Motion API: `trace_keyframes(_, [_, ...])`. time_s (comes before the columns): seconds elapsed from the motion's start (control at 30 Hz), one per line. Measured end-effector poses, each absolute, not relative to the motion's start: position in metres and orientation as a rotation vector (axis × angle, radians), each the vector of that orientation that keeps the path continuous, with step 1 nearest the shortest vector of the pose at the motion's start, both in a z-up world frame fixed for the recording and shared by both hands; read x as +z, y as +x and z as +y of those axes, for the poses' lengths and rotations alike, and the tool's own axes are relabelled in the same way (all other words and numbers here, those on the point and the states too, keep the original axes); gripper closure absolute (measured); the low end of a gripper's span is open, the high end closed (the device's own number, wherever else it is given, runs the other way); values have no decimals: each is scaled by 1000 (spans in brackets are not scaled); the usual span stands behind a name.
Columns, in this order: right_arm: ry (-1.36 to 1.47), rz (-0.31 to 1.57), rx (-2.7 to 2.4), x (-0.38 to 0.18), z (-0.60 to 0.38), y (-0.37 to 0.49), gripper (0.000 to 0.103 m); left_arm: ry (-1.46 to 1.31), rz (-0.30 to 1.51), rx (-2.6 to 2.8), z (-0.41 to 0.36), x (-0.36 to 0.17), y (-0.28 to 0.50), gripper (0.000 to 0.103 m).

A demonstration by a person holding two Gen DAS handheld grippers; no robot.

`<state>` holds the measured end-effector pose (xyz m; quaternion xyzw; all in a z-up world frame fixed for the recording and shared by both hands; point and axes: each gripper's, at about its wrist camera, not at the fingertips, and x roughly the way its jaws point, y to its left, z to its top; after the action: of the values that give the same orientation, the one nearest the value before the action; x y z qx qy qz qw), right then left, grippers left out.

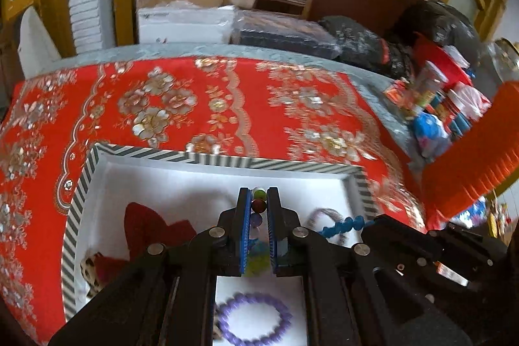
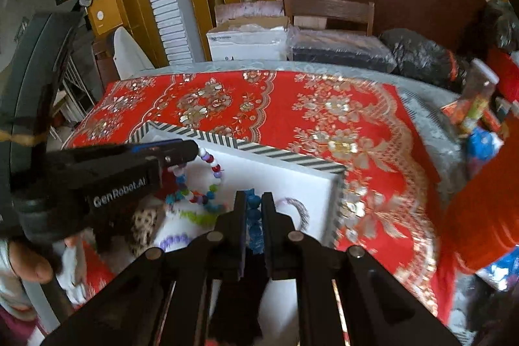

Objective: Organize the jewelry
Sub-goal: 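Carry both bracelets into the tray and open both tools to release, then withdraw both tools from the tray over the black hair tie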

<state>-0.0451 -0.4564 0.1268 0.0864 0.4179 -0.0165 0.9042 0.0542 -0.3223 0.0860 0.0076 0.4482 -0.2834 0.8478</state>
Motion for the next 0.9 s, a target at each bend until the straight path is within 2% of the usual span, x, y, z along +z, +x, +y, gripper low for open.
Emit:
trace_keyframes(0.37, [247,986,-135,66,-488,8,94,39,963,-493,-297,56,77,101])
trace_keyframes(0.4, [255,992,-137,62,-489,8,94,41,968,-487,-296,54,78,99])
trace_keyframes(0.47, [256,993,-142,58,-489,9,94,41,976,-474,-295,51,79,88])
trace_keyframes(0.5, [251,995,-142,57,-488,9,91,39,974,-475,-294,50,78,81])
trace_keyframes(0.53, [247,997,-137,56,-488,9,89,38,971,-477,-294,50,77,79])
trace_keyframes(0.6, [242,992,-127,59,-486,4,73,44,966,-480,-293,51,72,79])
trace_keyframes(0.77, [224,955,-120,77,-481,-22,68,63,939,-483,-287,60,53,79])
trace_keyframes(0.9, [169,930,-132,91,-470,-52,58,78,896,-472,-282,71,29,79])
